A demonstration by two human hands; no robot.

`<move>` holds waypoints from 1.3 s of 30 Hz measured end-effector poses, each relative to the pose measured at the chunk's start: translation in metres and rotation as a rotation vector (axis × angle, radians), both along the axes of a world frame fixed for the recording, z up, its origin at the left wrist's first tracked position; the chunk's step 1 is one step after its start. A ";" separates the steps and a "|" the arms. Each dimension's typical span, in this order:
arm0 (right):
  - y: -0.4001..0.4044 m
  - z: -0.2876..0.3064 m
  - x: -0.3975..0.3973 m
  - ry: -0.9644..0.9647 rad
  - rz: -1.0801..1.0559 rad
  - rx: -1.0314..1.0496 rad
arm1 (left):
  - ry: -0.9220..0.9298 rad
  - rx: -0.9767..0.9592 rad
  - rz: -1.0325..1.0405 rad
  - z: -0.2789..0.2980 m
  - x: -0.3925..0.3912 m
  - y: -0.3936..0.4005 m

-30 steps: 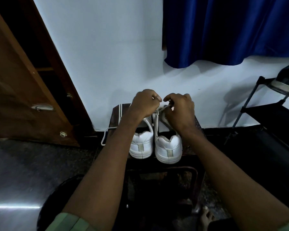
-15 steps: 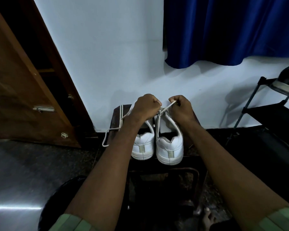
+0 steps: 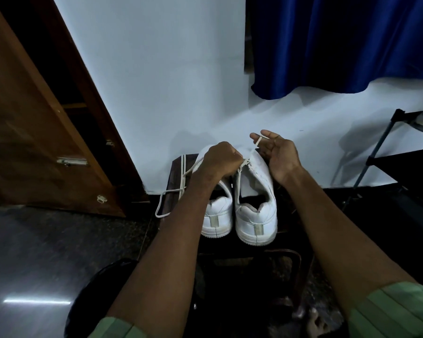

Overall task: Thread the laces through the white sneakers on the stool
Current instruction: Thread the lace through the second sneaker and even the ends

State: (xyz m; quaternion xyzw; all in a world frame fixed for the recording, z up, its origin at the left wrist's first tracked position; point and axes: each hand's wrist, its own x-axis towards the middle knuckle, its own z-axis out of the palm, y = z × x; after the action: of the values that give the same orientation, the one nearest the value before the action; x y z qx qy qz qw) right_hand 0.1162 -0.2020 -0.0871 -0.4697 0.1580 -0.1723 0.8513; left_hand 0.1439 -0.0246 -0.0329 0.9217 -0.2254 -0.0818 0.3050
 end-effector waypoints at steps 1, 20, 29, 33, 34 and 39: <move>0.002 0.001 0.003 0.011 -0.009 -0.026 | -0.003 0.005 0.000 0.000 0.000 0.000; 0.010 0.023 0.042 -0.009 -0.086 -0.253 | 0.001 -0.048 0.016 -0.009 0.013 -0.003; 0.020 0.037 -0.023 0.063 -0.347 -0.254 | -0.284 0.016 0.158 0.001 -0.007 0.007; 0.030 0.058 -0.060 -0.068 -0.249 -0.176 | -0.336 0.131 0.177 0.005 -0.012 0.018; 0.029 0.062 -0.068 -0.098 -0.206 -0.125 | -0.336 0.142 0.178 0.005 -0.012 0.018; 0.033 0.056 -0.095 -0.013 -0.241 -0.235 | -0.368 0.090 0.214 0.011 -0.014 0.019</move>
State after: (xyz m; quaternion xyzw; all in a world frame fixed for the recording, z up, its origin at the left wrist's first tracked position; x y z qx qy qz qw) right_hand 0.0215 -0.1692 -0.0311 -0.5424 0.1868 -0.2936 0.7647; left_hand 0.1296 -0.0051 -0.0222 0.9525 -0.1741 0.1110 0.2241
